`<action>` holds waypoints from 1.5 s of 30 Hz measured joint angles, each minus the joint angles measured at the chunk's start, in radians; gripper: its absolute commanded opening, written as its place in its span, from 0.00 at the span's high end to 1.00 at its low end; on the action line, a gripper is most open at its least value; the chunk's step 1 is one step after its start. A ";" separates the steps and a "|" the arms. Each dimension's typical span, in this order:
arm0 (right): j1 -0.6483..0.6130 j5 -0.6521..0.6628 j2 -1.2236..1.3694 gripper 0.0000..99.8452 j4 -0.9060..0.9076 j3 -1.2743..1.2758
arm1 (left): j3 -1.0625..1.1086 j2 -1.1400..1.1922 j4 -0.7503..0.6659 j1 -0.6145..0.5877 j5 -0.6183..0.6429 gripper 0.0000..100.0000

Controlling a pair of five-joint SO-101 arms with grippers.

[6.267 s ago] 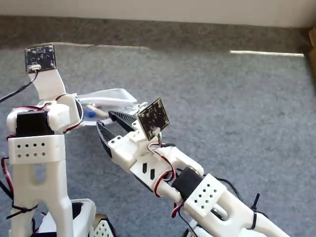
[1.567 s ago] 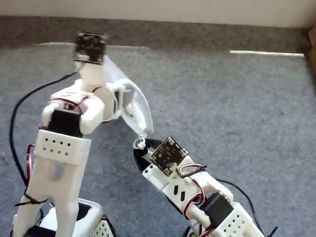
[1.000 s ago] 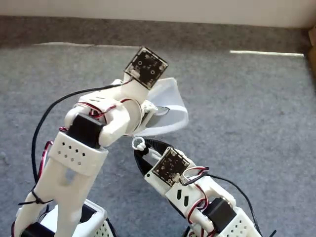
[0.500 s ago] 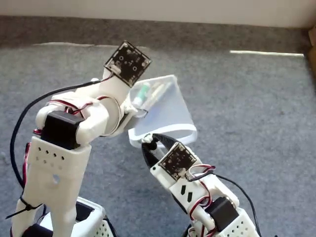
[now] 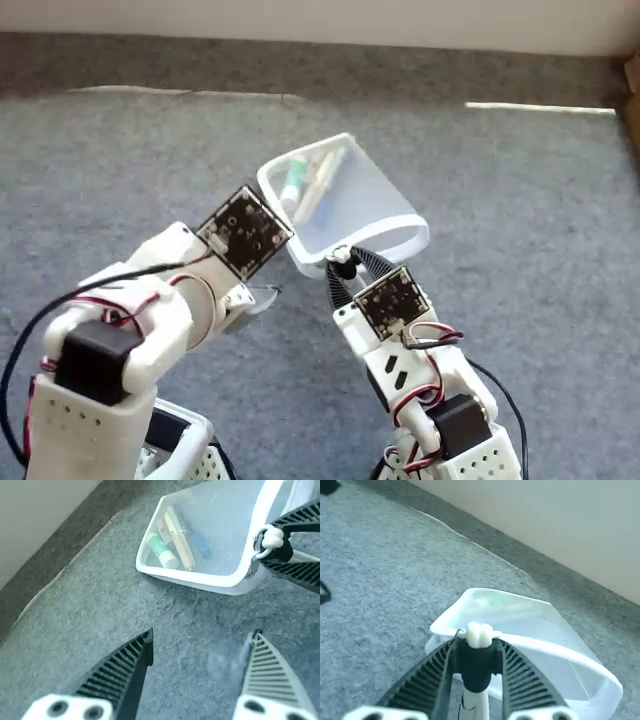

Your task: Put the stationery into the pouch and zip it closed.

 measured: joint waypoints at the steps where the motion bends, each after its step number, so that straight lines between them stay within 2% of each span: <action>1: 0.003 0.000 0.000 0.96 0.000 0.000 | 0.051 -0.025 -0.029 0.000 0.000 0.71; 6: 0.005 0.000 0.000 0.96 0.000 0.000 | 0.269 -0.094 -0.196 -0.002 -0.014 0.71; 9: 0.005 0.000 0.000 0.96 0.000 0.000 | 0.367 -0.106 -0.285 0.037 -0.023 0.71; 27: 0.005 0.000 0.000 0.96 -0.002 0.000 | 0.681 -0.104 -0.767 0.133 -0.025 0.73; 34: 0.005 0.000 0.000 0.96 -0.002 0.000 | 0.743 -0.104 -0.885 0.137 -0.025 0.73; 45: 0.005 0.000 0.000 0.96 -0.002 0.000 | 0.824 -0.104 -1.043 0.206 0.003 0.78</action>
